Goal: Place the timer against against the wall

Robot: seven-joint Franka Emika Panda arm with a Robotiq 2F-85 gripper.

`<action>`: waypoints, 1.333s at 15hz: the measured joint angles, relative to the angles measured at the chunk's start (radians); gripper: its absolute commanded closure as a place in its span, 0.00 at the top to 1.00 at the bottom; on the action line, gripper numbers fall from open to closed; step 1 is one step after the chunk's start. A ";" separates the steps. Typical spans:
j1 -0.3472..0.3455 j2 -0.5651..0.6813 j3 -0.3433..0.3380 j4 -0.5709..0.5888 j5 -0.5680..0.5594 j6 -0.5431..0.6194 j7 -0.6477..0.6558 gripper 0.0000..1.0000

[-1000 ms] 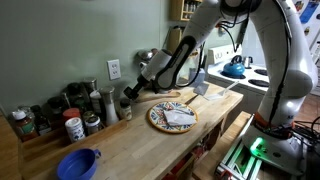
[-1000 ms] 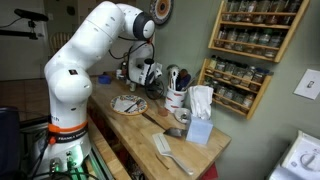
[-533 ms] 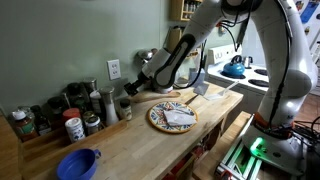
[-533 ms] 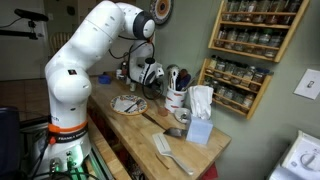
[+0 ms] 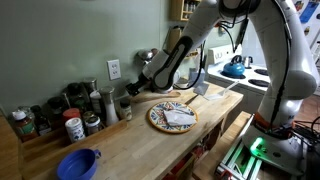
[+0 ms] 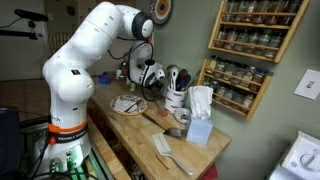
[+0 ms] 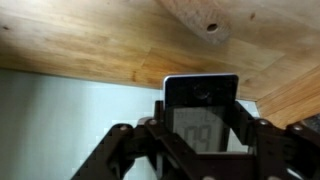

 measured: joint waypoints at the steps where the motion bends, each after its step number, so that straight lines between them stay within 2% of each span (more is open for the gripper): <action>1: 0.002 0.000 -0.002 0.000 0.000 0.001 0.000 0.65; 2: 0.003 0.000 -0.002 0.000 0.000 0.001 0.000 0.40; 8: 0.000 0.016 -0.002 0.010 0.000 0.015 0.001 0.40; 14: 0.008 0.085 -0.020 0.012 0.013 0.169 0.022 0.40; 17: 0.043 0.117 -0.049 0.011 0.063 0.262 0.029 0.40; 20: 0.116 0.140 -0.093 0.010 0.167 0.330 0.028 0.40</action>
